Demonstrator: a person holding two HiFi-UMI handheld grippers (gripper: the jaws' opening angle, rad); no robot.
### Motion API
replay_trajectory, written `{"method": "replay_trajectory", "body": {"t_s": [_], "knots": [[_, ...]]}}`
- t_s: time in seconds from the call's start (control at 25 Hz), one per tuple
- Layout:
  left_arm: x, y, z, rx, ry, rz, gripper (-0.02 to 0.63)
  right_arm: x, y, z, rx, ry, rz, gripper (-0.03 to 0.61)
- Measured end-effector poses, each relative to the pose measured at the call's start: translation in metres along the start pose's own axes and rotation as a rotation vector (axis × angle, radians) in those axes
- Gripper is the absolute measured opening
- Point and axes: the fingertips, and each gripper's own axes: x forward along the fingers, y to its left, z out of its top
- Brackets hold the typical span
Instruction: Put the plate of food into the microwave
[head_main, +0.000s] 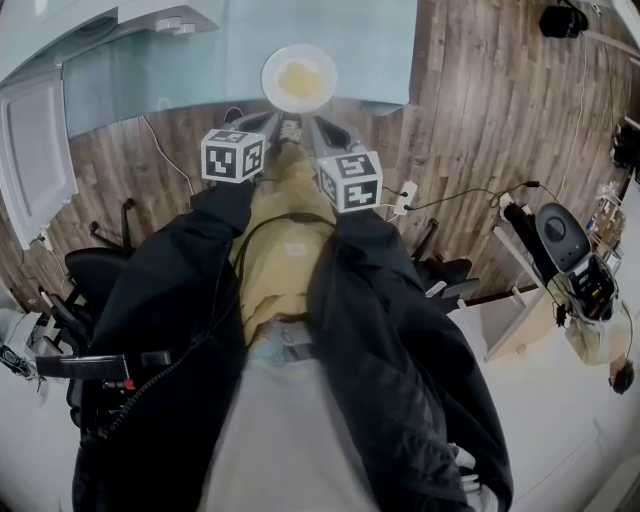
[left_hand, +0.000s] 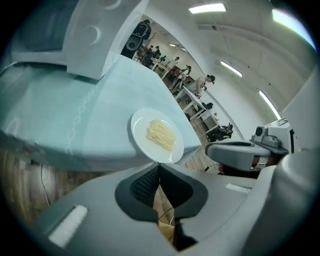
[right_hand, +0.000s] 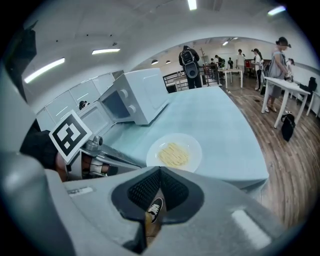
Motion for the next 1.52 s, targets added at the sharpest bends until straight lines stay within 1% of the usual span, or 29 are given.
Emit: {"method": "replay_trajectory", "body": {"t_s": [0.04, 0.16, 0.28, 0.36, 0.48, 0.68, 0.72, 0.76, 0.84, 0.92, 0.96, 1.12, 1.24, 1.36, 1.44, 1.52], "knots": [[0.002, 0.000, -0.003, -0.027, 0.000, -0.008, 0.002, -0.001, -0.002, 0.000, -0.001, 0.001, 0.001, 0.002], [0.008, 0.000, -0.009, -0.118, -0.008, -0.041, 0.038, -0.005, -0.005, -0.003, -0.002, 0.007, 0.004, 0.002], [0.017, -0.002, -0.013, -0.214, -0.032, -0.105, 0.079, -0.007, -0.009, -0.008, -0.003, 0.014, 0.004, 0.002], [0.023, -0.005, -0.013, -0.308, -0.063, -0.170, 0.119, -0.009, -0.011, -0.011, -0.005, 0.015, 0.001, 0.002], [0.029, -0.003, -0.008, -0.462, -0.128, -0.256, 0.152, -0.013, -0.012, -0.013, -0.006, 0.016, -0.007, 0.002], [0.032, 0.002, 0.000, -0.634, -0.205, -0.371, 0.152, -0.023, -0.012, -0.016, -0.002, 0.021, -0.026, 0.002], [0.032, 0.002, 0.003, -0.666, -0.226, -0.388, 0.144, -0.025, -0.013, -0.017, -0.001, 0.024, -0.030, 0.002], [0.033, 0.003, 0.006, -0.690, -0.244, -0.401, 0.121, -0.026, -0.014, -0.018, -0.001, 0.026, -0.034, 0.002], [0.033, 0.004, 0.010, -0.711, -0.266, -0.420, 0.103, -0.027, -0.014, -0.019, 0.002, 0.029, -0.038, 0.002], [0.032, 0.002, 0.014, -0.722, -0.277, -0.448, 0.056, -0.028, -0.011, -0.020, 0.005, 0.031, -0.038, 0.002], [0.033, 0.001, 0.016, -0.735, -0.284, -0.466, 0.022, -0.028, -0.011, -0.021, 0.005, 0.032, -0.037, 0.002], [0.037, -0.003, 0.019, -0.778, -0.313, -0.509, 0.012, -0.025, -0.014, -0.025, -0.003, 0.038, -0.025, 0.002], [0.034, -0.003, 0.017, -0.778, -0.318, -0.512, 0.012, -0.022, -0.012, -0.023, -0.017, 0.042, -0.015, 0.002], [0.020, 0.003, 0.013, -0.788, -0.321, -0.524, 0.012, -0.019, 0.000, -0.018, -0.038, 0.039, -0.002, 0.002], [0.011, 0.005, 0.014, -0.808, -0.347, -0.545, 0.012, -0.017, 0.003, -0.015, -0.055, 0.038, 0.010, 0.002], [0.005, 0.009, 0.014, -0.822, -0.375, -0.541, 0.011, -0.014, 0.004, -0.013, -0.072, 0.043, 0.022, 0.002]]}}
